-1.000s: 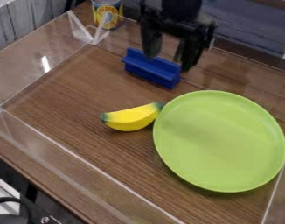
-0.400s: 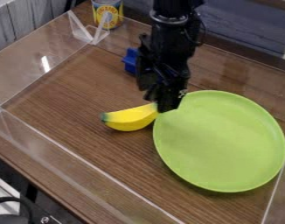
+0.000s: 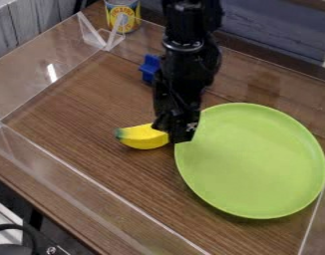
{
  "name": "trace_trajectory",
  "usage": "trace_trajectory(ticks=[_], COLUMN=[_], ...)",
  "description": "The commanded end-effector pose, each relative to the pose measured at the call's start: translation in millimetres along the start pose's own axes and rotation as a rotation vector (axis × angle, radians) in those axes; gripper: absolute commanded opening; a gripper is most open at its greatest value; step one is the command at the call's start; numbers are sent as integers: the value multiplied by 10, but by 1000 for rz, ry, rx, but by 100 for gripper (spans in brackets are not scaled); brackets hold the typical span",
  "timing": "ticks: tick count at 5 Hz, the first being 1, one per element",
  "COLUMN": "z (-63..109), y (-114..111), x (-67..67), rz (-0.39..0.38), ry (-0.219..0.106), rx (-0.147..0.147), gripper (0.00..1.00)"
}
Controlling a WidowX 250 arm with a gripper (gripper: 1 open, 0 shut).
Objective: Put the banana in the green plate
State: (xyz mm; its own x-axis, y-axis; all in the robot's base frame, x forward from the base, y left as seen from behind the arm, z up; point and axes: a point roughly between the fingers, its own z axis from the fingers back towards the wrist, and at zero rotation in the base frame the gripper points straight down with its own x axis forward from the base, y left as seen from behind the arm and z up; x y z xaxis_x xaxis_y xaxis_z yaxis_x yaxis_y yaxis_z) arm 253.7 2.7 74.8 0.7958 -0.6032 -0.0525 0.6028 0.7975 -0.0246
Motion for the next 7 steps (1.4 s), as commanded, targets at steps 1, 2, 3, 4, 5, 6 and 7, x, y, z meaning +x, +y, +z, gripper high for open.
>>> trace_trajectory(ticks=[1, 2, 3, 4, 5, 6, 7], z=[-79, -229, -259, -278, -322, -366, -308], y=[117, 200, 242, 292, 348, 399, 363], x=[41, 66, 47, 41, 10, -17, -96], rz=[-103, -197, -173, -146, -137, -129, -164], ry=[-29, -44, -55, -63, -68, -73, -81], rx=[30, 43, 50, 51, 51, 49, 45], gripper=[100, 100, 100, 100, 100, 100, 100])
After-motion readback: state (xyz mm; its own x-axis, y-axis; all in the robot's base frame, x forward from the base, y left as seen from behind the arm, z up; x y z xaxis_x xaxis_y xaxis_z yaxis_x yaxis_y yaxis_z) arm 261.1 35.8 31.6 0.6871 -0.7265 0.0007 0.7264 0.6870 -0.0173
